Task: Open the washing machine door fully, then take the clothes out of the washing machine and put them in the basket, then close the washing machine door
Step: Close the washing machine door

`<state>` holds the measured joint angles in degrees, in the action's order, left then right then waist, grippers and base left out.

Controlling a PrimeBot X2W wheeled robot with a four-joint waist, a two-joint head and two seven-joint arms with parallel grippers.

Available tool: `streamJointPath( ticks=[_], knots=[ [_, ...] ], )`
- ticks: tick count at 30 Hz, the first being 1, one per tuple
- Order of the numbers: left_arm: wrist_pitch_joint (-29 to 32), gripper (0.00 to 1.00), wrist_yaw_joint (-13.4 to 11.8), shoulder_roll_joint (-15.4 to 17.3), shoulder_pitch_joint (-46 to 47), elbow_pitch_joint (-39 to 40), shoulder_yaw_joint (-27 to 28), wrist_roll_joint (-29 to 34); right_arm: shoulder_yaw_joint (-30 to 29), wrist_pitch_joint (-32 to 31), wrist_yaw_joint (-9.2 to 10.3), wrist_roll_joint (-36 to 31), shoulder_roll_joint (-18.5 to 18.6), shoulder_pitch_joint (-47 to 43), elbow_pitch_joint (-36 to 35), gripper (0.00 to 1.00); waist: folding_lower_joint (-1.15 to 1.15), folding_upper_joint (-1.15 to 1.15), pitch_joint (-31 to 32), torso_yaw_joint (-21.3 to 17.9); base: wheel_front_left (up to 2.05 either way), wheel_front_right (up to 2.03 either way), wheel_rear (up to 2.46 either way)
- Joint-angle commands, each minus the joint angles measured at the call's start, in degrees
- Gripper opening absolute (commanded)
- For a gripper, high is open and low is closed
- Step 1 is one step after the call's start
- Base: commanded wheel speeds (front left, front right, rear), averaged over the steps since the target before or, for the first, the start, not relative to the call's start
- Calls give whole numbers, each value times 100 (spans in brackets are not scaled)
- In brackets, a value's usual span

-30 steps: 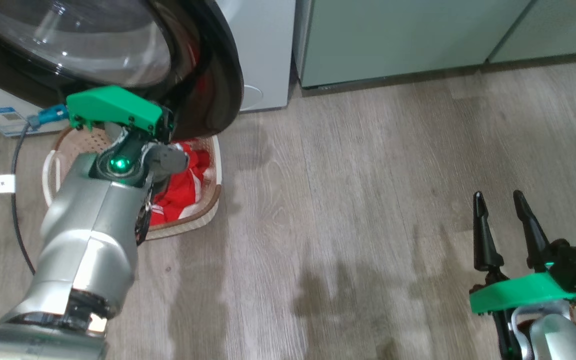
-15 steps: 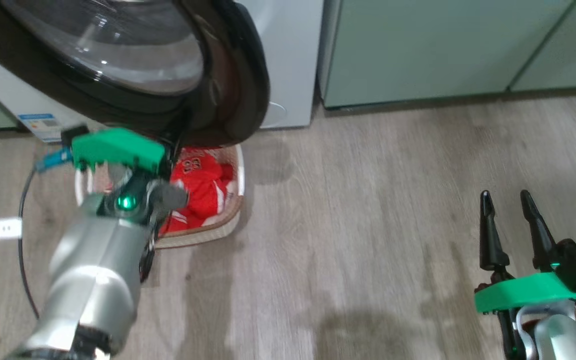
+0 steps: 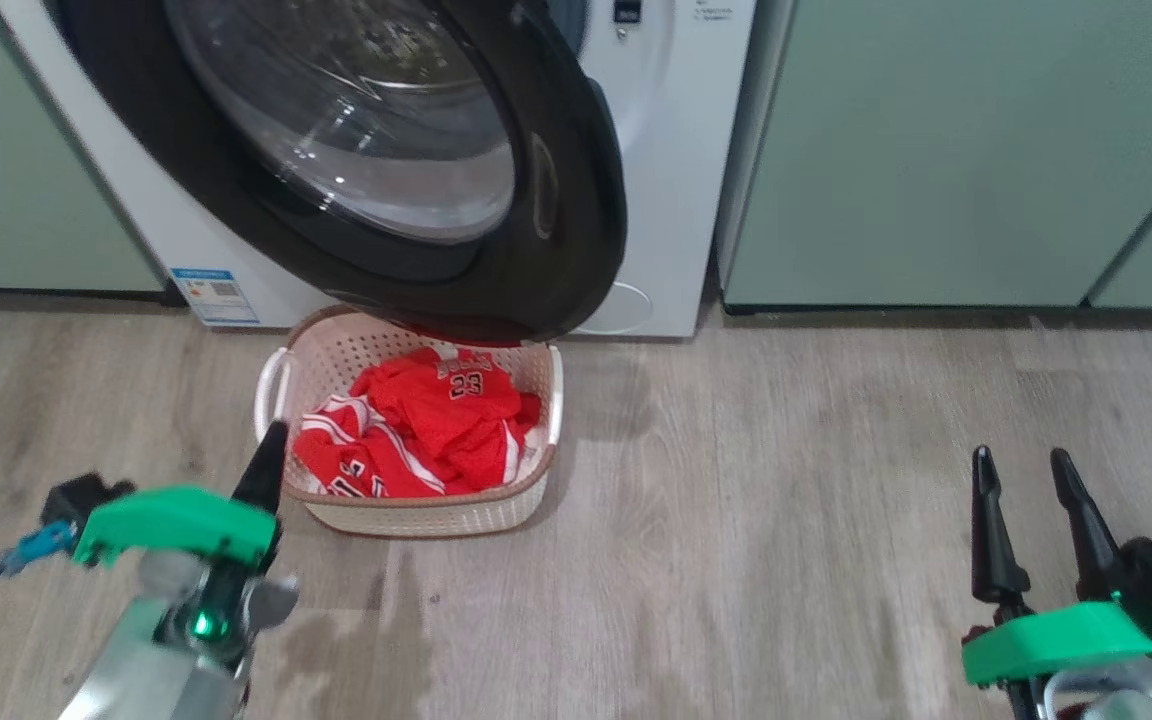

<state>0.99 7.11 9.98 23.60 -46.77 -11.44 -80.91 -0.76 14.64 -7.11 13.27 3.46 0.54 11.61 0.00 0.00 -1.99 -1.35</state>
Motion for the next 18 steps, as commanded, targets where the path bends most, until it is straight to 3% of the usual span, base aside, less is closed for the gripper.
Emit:
streamJointPath(
  ticks=[1,3,7,10,14,18],
  knots=[
    [-336,100,37,348,3,233,11,282,83,36,-37,25,22,10,-177,100,0,0,114,122,0,0,0],
    [-501,100,37,411,-86,249,-33,351,64,36,-37,30,26,-7,-178,100,0,0,139,150,0,0,0],
    [-1327,100,37,770,-353,426,-610,1123,14,36,-37,35,27,-73,-197,100,0,0,226,240,0,0,0],
    [-1579,100,37,972,-427,478,-840,1750,-15,36,-37,31,24,-113,-215,100,0,0,255,292,0,0,0],
    [-1596,100,37,1012,-530,1014,-88,3169,-52,36,-37,22,20,-143,-246,100,0,0,261,358,0,0,0],
    [-1597,100,37,645,-952,1757,681,4526,-48,36,-37,18,14,-162,-258,100,0,0,277,367,0,0,0]
  ],
)
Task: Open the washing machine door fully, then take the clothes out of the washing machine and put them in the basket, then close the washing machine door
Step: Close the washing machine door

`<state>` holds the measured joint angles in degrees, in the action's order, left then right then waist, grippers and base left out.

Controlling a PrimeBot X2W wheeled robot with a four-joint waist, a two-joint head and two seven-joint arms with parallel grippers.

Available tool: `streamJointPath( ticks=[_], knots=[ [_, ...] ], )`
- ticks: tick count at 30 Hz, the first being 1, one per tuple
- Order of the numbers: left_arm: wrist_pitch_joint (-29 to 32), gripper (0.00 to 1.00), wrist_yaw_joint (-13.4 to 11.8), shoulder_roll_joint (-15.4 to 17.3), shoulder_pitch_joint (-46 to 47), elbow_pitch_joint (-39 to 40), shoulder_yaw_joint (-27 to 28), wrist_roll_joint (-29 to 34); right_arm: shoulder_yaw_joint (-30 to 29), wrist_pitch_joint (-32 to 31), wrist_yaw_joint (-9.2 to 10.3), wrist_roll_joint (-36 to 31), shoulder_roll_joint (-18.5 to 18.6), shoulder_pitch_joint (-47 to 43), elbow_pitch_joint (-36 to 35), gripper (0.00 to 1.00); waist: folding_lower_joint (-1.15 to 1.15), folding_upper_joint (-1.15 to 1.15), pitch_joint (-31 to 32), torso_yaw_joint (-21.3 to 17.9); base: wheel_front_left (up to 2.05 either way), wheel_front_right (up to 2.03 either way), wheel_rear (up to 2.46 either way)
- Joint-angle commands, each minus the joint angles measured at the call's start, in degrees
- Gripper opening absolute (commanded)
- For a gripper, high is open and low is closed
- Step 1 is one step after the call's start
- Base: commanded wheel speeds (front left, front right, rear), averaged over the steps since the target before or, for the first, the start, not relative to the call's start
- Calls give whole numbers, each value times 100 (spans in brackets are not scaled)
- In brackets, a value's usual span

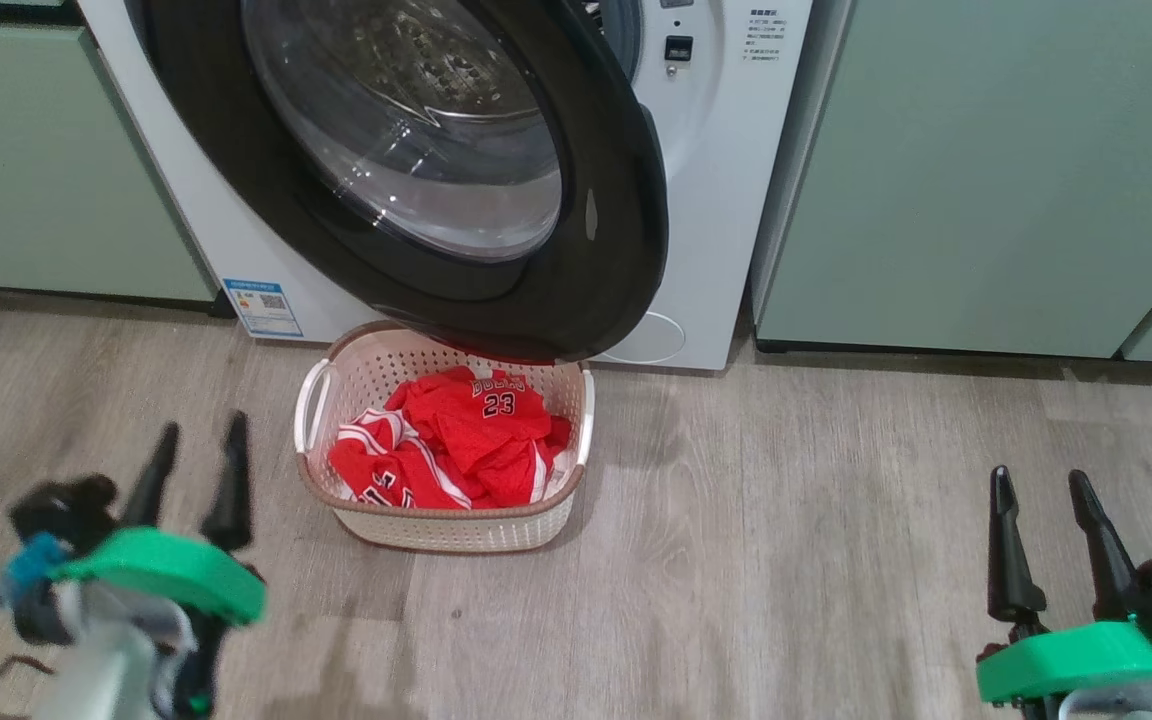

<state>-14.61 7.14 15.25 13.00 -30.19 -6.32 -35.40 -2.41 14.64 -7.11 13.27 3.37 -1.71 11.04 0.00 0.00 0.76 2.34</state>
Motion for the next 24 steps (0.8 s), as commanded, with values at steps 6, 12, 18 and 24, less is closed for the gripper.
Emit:
streamJointPath(
  ticks=[6,12,18,24],
  knots=[
    [-38,100,35,-313,-469,874,690,1330,158,36,-37,35,17,48,-203,100,0,0,22,-39,0,0,0],
    [-38,100,35,-515,-785,1063,848,1726,173,36,-37,48,7,27,-200,100,0,0,22,-76,0,0,0],
    [-39,100,35,-603,-839,1089,915,1810,150,36,-37,48,-5,4,-203,100,0,0,12,-73,0,0,0],
    [-39,100,35,-622,-842,1118,934,1847,39,36,-37,52,-11,43,-229,100,0,0,8,-56,0,0,0]
  ],
)
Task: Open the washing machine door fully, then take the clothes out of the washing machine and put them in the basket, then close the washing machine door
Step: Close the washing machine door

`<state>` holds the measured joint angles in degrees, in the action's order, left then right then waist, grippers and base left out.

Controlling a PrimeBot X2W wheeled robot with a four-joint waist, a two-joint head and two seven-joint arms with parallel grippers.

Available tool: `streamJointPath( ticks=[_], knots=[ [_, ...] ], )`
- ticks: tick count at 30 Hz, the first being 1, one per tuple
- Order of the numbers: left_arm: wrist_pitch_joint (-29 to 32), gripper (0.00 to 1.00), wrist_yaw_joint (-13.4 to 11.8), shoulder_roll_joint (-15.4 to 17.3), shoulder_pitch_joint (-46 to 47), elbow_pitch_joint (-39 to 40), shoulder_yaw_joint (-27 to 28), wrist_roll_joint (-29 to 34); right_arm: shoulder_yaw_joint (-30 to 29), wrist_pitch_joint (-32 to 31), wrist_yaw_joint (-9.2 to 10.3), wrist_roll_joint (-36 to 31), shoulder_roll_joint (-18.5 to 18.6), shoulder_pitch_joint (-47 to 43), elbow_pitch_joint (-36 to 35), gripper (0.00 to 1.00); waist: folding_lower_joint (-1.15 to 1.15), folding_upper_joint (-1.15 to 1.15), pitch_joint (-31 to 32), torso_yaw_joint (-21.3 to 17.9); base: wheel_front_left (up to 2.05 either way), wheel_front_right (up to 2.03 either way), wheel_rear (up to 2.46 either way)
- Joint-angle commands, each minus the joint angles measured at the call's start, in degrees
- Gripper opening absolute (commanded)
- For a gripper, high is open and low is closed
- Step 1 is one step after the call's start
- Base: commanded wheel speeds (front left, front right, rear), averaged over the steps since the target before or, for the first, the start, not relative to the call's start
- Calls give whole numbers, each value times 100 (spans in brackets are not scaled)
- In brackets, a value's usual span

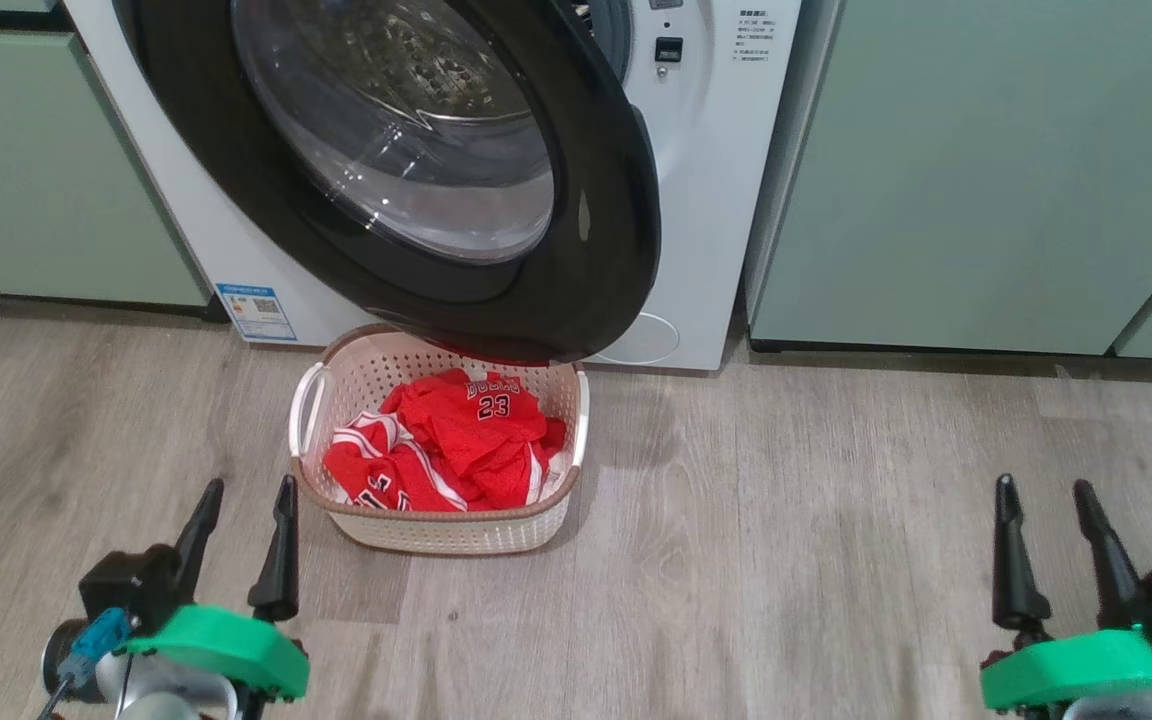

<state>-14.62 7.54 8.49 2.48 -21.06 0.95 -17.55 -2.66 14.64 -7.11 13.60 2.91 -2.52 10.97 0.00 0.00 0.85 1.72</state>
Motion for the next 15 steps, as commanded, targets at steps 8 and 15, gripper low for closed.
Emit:
streamJointPath(
  ticks=[8,15],
  knots=[
    [-38,100,-5,44,185,172,171,51,-153,36,-37,66,36,377,-491,37,0,0,-7,82,0,0,0],
    [-38,100,-5,-10,231,150,29,59,55,36,-37,239,101,892,-860,0,0,0,-64,403,0,0,0]
  ],
)
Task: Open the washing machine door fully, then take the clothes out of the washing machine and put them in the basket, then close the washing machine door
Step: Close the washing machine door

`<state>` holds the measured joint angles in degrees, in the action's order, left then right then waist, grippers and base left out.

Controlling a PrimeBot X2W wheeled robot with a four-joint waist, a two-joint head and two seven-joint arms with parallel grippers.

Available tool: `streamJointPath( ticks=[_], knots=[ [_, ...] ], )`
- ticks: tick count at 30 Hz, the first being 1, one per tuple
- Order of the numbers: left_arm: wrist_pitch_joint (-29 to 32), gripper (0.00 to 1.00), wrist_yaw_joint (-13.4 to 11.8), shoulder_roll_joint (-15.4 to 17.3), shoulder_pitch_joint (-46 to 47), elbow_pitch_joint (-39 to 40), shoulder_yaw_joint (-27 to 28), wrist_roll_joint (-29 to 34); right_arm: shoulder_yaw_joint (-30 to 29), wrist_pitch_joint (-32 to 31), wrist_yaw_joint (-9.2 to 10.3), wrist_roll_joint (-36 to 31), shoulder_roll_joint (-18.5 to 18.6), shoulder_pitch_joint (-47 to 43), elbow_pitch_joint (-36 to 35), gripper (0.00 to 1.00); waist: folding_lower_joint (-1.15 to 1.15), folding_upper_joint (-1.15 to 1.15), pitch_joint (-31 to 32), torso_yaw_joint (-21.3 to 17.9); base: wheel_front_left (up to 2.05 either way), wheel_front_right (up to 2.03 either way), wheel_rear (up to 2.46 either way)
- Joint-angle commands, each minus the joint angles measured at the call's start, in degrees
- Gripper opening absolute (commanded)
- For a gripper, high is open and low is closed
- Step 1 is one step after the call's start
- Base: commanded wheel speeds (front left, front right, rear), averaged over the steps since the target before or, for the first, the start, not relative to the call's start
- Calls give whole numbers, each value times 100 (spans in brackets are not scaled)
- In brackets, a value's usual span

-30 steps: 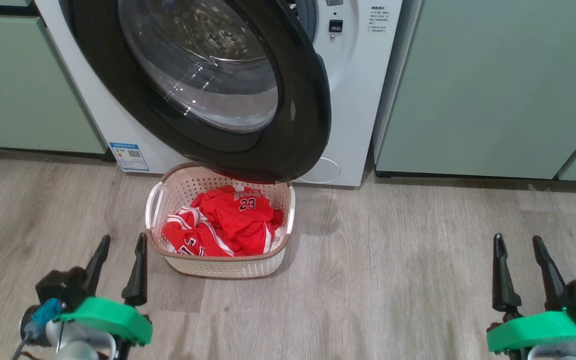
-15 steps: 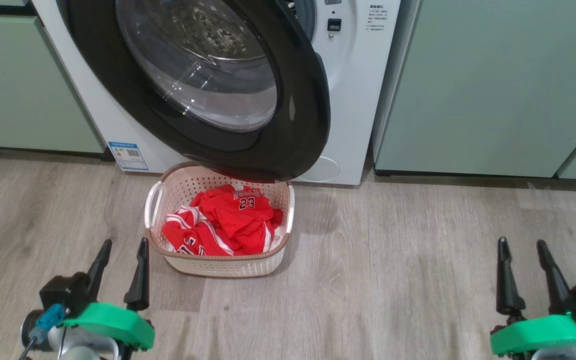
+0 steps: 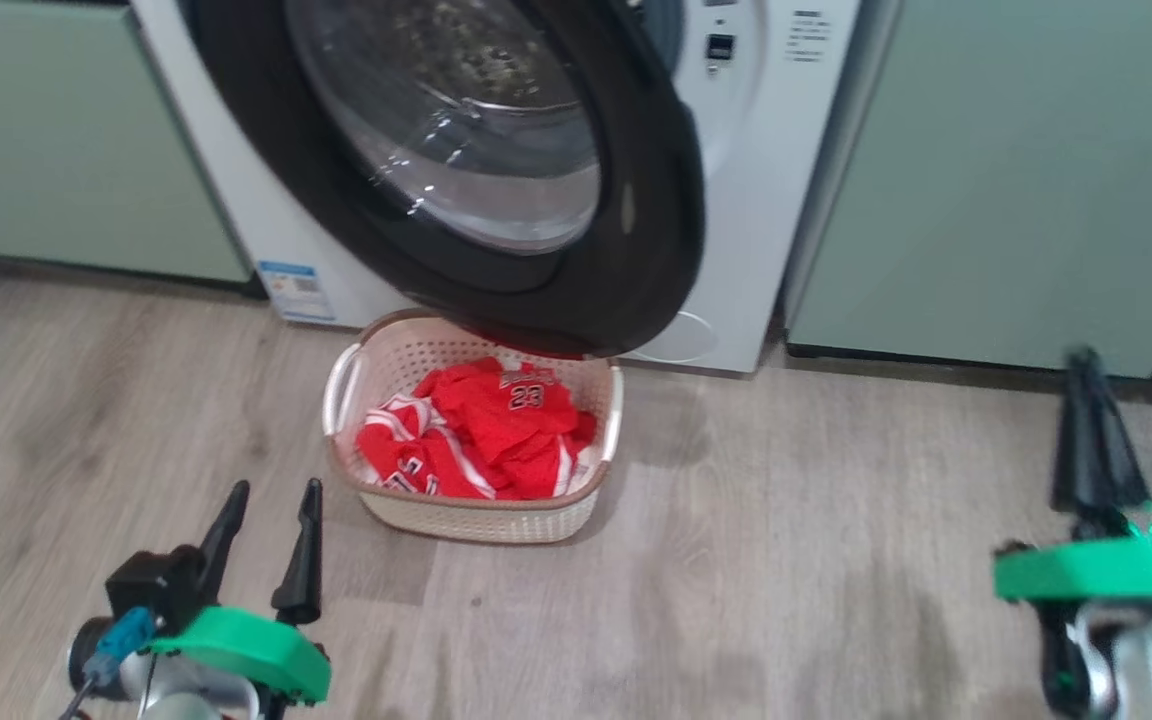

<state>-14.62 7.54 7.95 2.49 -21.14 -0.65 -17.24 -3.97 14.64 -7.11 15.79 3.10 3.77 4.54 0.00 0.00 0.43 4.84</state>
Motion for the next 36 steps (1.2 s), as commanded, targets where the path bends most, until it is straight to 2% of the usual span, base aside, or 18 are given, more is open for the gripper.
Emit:
streamJointPath(
  ticks=[1,10,15,19,25,30,36],
  knots=[
    [-38,100,-5,27,244,158,172,38,291,36,-37,28,104,346,-242,0,0,0,-32,160,0,0,0],
    [-38,100,-5,-103,391,112,-152,100,1486,36,-37,151,335,1332,4,0,0,0,-184,957,0,0,0],
    [-38,100,-5,-184,453,85,-348,113,1993,36,-37,267,452,2015,621,0,0,0,-259,1377,0,0,0],
    [-38,100,-5,-255,522,81,-535,97,2204,36,-37,365,523,2517,1373,0,0,0,-360,1675,0,0,0],
    [-38,100,-5,-360,631,101,-729,58,2154,36,-37,417,556,3145,2383,0,0,0,-555,1978,0,0,0],
    [-38,100,-5,-432,707,132,-813,14,1794,36,-37,285,568,3640,3022,0,0,0,-790,2097,0,0,0],
    [-38,100,-5,-474,788,153,-884,-25,1466,36,-37,110,603,3981,3366,0,0,0,-983,2137,0,0,0]
  ],
)
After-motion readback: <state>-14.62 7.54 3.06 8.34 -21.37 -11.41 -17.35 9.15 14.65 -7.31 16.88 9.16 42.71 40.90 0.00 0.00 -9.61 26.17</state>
